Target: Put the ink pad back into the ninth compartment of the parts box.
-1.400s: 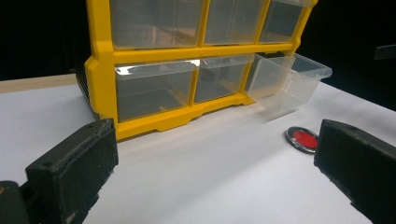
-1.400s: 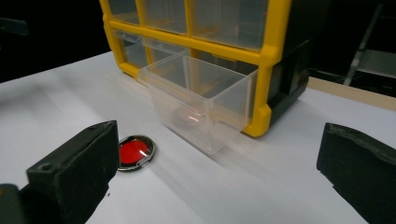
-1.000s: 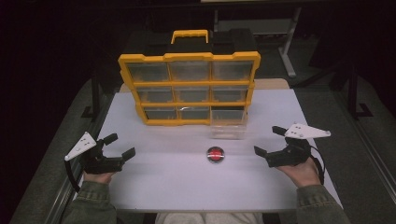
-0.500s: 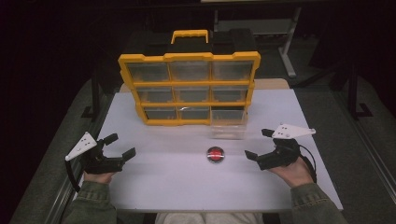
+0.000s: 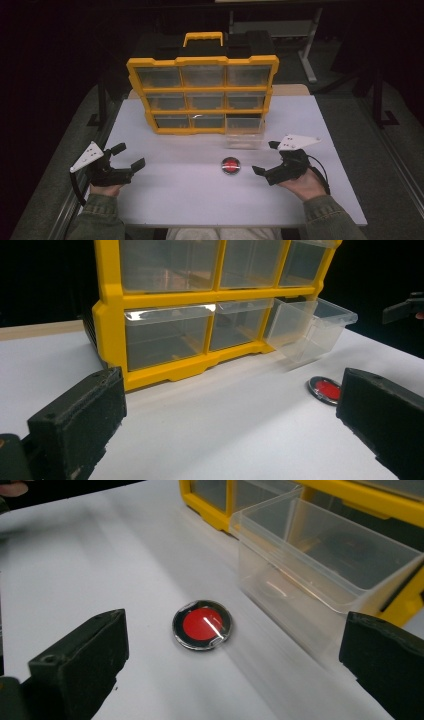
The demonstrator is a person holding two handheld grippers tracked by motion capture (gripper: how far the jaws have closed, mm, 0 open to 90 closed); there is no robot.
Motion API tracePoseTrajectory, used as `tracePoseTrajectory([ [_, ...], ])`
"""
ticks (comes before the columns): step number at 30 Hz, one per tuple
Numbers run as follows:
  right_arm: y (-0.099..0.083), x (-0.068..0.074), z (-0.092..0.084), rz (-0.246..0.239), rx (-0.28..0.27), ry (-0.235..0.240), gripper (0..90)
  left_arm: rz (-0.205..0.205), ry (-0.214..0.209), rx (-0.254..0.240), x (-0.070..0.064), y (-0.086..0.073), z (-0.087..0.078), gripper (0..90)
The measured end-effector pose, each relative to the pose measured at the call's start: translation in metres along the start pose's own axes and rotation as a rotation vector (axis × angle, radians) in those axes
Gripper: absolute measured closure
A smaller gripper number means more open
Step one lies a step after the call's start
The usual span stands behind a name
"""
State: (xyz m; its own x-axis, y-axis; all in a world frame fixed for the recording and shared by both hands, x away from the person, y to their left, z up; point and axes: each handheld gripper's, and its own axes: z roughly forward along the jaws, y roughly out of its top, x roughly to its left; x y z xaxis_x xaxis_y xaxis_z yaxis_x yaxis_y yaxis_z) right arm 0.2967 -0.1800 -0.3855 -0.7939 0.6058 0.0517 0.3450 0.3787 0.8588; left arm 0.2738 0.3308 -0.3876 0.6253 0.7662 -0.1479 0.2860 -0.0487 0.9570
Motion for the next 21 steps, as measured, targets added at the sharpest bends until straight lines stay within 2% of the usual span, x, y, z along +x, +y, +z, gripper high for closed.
tracePoseTrajectory([
  [11, 0.002, 0.007, 0.021, -0.026, 0.051, 0.028, 0.0, -0.001, -0.003, -0.004, 0.000, 0.000, 0.000, 0.0],
  [21, 0.002, 0.008, 0.035, -0.019, 0.078, 0.050, 0.0, 0.000, -0.004, -0.003, 0.000, 0.000, 0.001, 0.0],
])
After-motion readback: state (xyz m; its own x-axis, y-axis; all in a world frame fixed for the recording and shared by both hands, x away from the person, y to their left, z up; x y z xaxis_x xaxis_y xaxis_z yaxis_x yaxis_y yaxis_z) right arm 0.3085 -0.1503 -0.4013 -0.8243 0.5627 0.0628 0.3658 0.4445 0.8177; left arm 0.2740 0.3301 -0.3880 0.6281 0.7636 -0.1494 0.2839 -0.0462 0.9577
